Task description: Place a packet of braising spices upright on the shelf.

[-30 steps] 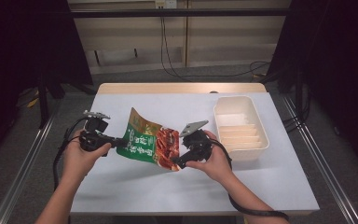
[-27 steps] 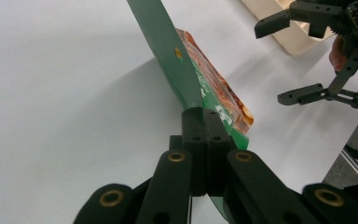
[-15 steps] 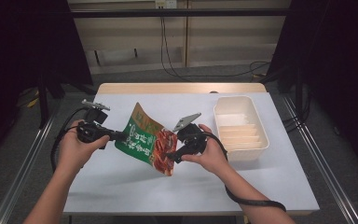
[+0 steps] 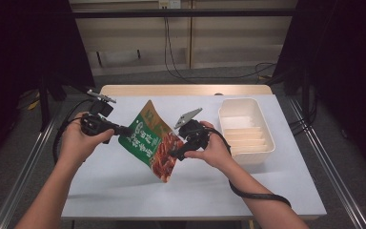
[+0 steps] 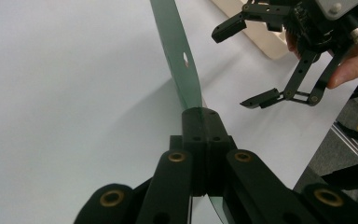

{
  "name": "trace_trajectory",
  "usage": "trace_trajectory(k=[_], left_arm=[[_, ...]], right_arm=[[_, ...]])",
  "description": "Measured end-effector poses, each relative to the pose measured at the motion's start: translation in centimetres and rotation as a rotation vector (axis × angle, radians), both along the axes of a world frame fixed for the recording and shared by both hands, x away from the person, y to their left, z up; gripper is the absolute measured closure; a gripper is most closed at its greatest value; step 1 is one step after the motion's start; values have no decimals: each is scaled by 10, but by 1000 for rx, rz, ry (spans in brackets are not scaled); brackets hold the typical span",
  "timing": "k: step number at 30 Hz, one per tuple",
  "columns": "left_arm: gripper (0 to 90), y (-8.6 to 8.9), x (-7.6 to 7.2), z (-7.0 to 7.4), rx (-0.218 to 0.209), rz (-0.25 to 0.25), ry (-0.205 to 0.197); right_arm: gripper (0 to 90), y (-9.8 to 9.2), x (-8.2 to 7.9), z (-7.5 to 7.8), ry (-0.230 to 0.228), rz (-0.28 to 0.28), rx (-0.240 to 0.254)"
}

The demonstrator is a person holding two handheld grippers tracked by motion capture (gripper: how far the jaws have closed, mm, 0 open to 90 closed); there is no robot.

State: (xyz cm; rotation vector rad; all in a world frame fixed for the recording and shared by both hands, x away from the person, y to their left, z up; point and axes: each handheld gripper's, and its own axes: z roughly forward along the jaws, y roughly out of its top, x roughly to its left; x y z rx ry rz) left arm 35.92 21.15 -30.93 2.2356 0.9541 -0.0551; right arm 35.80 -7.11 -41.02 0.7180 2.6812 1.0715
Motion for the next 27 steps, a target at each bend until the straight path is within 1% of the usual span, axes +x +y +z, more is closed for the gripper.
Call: trace_trajectory(k=[2, 3, 5, 6, 7, 8, 9, 10, 12, 14, 15, 16, 17, 18, 19, 20, 21, 22, 24, 26, 27], left_arm=[[900, -2, 3, 4, 18, -23, 1], [900, -4, 4, 6, 19, -25, 0], [900, -6, 7, 9, 33, -48, -5], [900, -8, 7, 10, 22, -42, -2], [900, -10, 8, 11, 24, -43, -3], [900, -10, 10, 12, 29, -59, -5], [900, -12, 9, 13, 20, -47, 1], [900, -12, 10, 13, 22, -59, -4], [900, -14, 11, 14, 24, -53, -4], [900, -15, 12, 14, 12, -58, -2], [900, -14, 13, 15, 23, -73, -4], [900, -15, 13, 15, 18, -68, -6], [900, -16, 13, 15, 10, -63, -4], [900, -16, 13, 16, 17, -70, -7], [900, -16, 13, 16, 20, -76, -7], [900, -16, 14, 17, 26, -93, -8], [900, -17, 14, 16, 19, -79, -11], [900, -18, 13, 16, 9, -71, -10], [900, -18, 14, 17, 21, -82, -13], [900, -18, 13, 17, 11, -79, -10], [900, -17, 14, 18, 23, -105, -15]], right_arm=[[56, 0, 1, 3, 1, 10, 4], [57, 1, 2, 5, 0, 10, 7], [57, 2, 4, 9, 2, 21, 11], [57, 3, 5, 10, -2, 26, 4], [57, 3, 5, 12, -2, 24, -2], [57, 4, 7, 14, -8, 32, -6], [57, 4, 7, 14, 0, 34, -4], [57, 4, 9, 16, -1, 38, -7], [57, 5, 12, 18, 1, 43, -10], [57, 5, 14, 22, 9, 32, -6], [57, 5, 16, 23, 1, 42, -12], [57, 5, 18, 24, -11, 41, -21], [57, 5, 20, 25, -12, 38, -35], [57, 4, 23, 27, -14, 44, -40], [57, 4, 25, 28, -19, 40, -40], [57, 4, 26, 29, -13, 42, -39], [57, 4, 26, 30, -14, 36, -39], [57, 4, 28, 31, -16, 45, -39], [57, 5, 31, 33, -15, 40, -34], [57, 5, 32, 34, -12, 52, -27], [57, 6, 33, 35, -18, 57, -28]])
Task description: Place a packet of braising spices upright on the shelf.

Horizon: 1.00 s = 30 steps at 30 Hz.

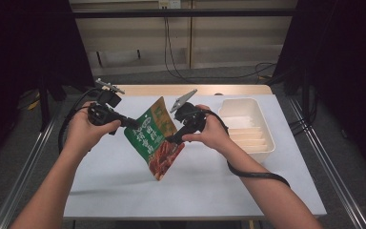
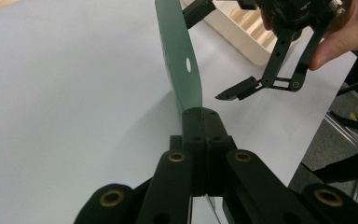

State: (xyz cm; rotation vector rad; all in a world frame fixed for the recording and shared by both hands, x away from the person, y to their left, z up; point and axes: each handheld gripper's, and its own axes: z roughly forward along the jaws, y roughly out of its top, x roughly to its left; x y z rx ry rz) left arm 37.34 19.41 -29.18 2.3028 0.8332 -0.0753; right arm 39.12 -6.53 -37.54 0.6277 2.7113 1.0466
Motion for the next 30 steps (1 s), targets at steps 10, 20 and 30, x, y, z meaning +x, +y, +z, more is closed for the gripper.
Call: trace_trajectory(k=[10, 20, 30], left_arm=[[900, -12, -2, 6, -19, -23, -7], [900, -22, 0, 10, -10, -76, -24], [900, -21, -1, 9, -27, -74, -35]], right_arm=[[59, 4, 10, 13, 8, 34, 20], [78, 7, 15, 26, 18, 61, 28], [136, 10, 16, 37, 11, 97, 27]])
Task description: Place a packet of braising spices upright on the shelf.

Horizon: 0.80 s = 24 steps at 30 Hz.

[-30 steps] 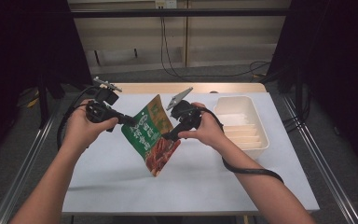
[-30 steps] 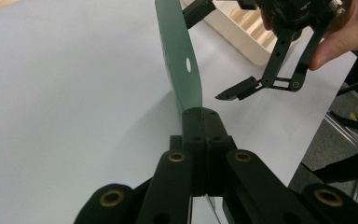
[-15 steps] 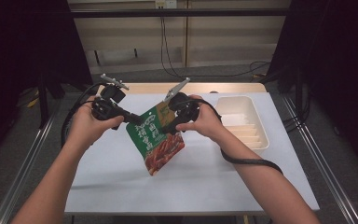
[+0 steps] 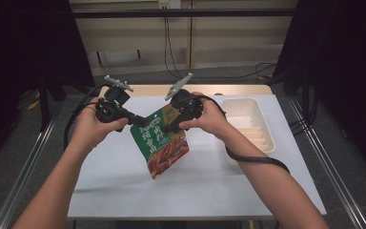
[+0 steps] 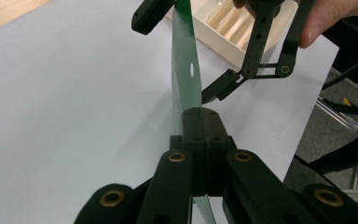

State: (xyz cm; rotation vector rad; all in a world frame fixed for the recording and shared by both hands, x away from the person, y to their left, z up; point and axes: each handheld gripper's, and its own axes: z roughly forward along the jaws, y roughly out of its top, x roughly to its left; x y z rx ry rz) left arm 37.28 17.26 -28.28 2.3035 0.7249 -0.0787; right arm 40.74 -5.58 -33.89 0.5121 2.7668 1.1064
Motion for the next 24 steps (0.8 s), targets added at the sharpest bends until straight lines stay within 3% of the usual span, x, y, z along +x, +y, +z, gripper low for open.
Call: trace_trajectory(k=[2, 10, 17, 21, 24], left_arm=[[900, -1, -1, -1, -12, 20, 0], [900, 2, -1, -2, -22, 21, -1], [900, 4, 2, -4, -29, 35, -7], [900, 6, 2, -3, -19, 4, -7], [900, 4, 0, -3, -39, 14, -6]], right_arm=[[149, 0, 0, 2, -1, 9, 4], [187, 1, 0, 6, -5, 20, -7], [309, -6, 0, 10, -2, 48, -26], [359, -7, -2, 12, -1, 73, -37], [381, -7, -3, 15, 2, 79, -49]])
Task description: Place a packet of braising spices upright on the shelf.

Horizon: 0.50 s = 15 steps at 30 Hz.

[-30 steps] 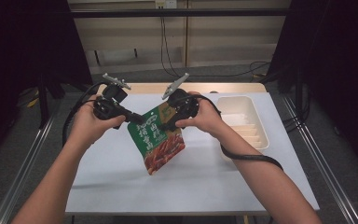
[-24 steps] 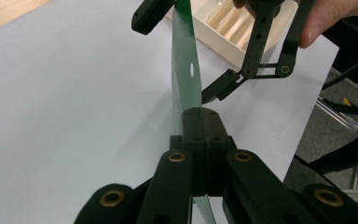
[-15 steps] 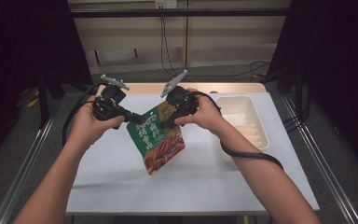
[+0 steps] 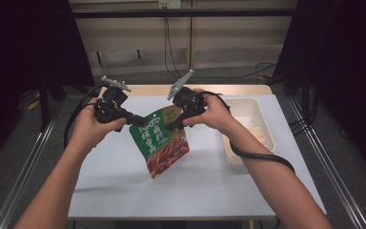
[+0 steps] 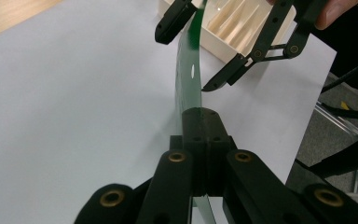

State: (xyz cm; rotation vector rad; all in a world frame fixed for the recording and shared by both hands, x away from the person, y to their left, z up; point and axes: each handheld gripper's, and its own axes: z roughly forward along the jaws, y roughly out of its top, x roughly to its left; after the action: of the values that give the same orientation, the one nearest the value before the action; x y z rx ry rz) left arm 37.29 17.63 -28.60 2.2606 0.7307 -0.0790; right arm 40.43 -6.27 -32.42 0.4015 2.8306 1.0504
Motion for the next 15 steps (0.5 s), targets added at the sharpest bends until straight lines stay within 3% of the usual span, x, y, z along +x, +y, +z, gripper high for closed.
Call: trace_trajectory(k=[11, 15], left_arm=[[900, -4, -3, 2, -7, -17, -22], [900, -5, -2, 1, -15, -9, -29]], right_arm=[[417, 10, 0, 4, 20, 37, -47], [506, 16, -2, 1, 37, 55, -73]])
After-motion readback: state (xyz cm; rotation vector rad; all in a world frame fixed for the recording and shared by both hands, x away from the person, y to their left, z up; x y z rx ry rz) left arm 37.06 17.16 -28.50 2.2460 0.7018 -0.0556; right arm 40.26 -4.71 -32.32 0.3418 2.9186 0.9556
